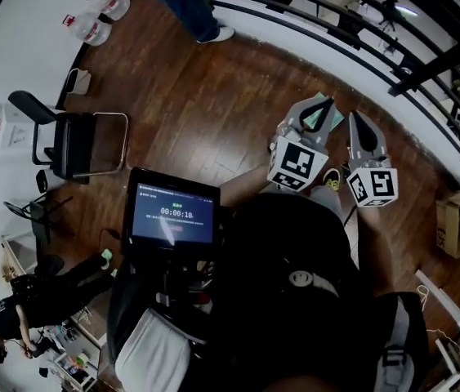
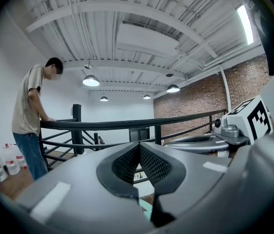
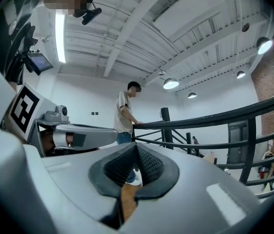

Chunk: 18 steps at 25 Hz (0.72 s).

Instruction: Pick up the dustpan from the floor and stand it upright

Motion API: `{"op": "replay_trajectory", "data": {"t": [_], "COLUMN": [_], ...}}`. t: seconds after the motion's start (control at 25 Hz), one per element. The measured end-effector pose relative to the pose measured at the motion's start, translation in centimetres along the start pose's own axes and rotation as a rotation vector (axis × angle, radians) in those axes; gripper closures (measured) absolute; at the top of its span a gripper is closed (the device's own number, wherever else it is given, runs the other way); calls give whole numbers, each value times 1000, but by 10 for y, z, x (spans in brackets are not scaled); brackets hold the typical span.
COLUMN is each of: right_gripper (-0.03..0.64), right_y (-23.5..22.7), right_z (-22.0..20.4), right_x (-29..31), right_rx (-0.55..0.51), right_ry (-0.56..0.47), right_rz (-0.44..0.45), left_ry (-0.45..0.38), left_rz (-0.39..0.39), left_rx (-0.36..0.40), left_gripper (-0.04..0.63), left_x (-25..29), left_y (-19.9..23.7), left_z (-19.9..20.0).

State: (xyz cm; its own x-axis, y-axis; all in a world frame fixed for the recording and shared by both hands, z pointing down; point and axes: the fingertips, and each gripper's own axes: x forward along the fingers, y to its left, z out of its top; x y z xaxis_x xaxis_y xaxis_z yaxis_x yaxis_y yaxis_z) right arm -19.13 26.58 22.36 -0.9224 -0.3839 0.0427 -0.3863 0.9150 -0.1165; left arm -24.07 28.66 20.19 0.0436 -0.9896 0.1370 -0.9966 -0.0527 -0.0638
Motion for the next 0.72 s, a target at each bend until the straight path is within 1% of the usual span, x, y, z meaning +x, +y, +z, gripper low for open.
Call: {"op": "replay_trajectory", "data": {"t": [0.16, 0.32, 0.52, 0.72], "right_gripper": [614, 615, 615, 615], "right_y": [7, 6, 9, 8], "right_z": [6, 2, -1, -2], "right_x": [7, 11, 19, 21], "right_rx": [-7, -23, -27, -39], "right_ry": [-10, 9, 7, 17], "right_rz": [8, 18, 46, 36], "left_ry": [-10, -8, 11, 0], "left_rz": [15, 28, 54, 49], "left_rx": [4, -1, 9, 1], "left_gripper": [575, 575, 575, 575], "left_x": [-7, -5, -6, -5], "left_y": [9, 11, 19, 22], "left_z": [5, 5, 0, -1]}}
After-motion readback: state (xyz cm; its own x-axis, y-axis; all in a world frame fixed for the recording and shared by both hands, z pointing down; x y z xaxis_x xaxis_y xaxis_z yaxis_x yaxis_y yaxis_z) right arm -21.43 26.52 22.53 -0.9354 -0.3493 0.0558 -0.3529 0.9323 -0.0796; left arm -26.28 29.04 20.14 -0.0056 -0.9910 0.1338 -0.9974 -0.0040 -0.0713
